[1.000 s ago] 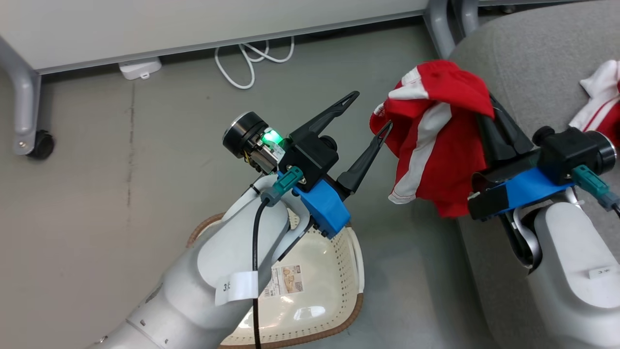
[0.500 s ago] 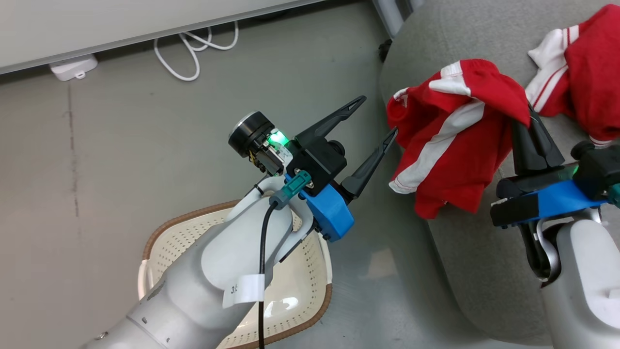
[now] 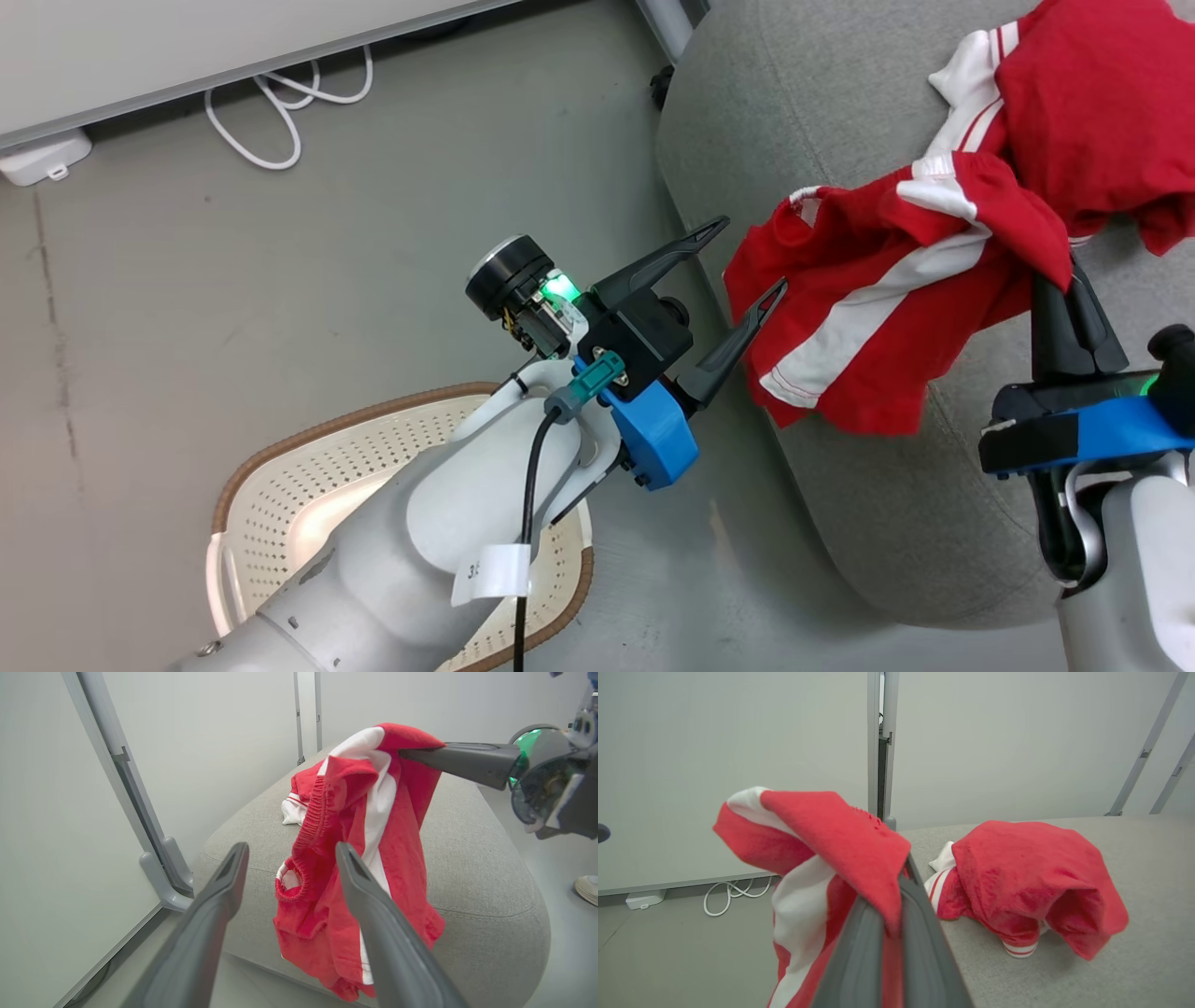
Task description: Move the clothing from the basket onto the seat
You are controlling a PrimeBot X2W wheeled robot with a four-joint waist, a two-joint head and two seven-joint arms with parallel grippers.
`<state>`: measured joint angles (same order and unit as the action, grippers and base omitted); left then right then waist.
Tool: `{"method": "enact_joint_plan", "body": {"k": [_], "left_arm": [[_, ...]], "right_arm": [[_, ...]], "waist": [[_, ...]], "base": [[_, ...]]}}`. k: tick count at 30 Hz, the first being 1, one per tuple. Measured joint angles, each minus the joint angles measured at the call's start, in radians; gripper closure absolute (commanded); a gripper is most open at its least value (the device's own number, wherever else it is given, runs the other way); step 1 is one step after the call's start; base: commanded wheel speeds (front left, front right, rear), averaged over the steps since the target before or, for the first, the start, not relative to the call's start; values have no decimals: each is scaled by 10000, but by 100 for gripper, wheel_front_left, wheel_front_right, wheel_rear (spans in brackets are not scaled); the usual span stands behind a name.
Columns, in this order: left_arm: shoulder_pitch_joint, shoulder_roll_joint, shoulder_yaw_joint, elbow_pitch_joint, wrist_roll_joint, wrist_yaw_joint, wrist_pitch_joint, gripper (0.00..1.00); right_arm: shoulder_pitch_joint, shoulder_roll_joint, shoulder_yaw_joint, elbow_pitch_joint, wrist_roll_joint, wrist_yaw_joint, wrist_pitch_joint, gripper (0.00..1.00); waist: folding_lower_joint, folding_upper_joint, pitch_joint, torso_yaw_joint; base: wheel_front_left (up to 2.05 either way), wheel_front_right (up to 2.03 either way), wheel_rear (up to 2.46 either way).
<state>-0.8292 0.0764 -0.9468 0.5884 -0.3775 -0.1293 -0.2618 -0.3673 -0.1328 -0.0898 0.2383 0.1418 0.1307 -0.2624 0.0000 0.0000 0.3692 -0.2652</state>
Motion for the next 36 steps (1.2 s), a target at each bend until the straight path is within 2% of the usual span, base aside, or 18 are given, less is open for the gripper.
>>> {"method": "enact_joint_plan", "body": {"k": [12, 27, 36], "left_arm": [[10, -33, -224, 63, -123, 0, 0, 0], [12, -42, -259, -19, -198, 0, 0, 0], [-172, 136, -182, -71, -48, 0, 0, 0]], "right_arm": [[487, 217, -173, -19, -2, 0, 0, 100], [443, 236, -174, -153, -54, 0, 0, 100], [-1225, -215, -44, -721, -201, 0, 0, 100]], "waist": [[0, 0, -112, -387], [0, 0, -68, -298], [0, 0, 523, -232]], "base": [[0, 0, 0], [0, 0, 0], [0, 0, 0]]}}
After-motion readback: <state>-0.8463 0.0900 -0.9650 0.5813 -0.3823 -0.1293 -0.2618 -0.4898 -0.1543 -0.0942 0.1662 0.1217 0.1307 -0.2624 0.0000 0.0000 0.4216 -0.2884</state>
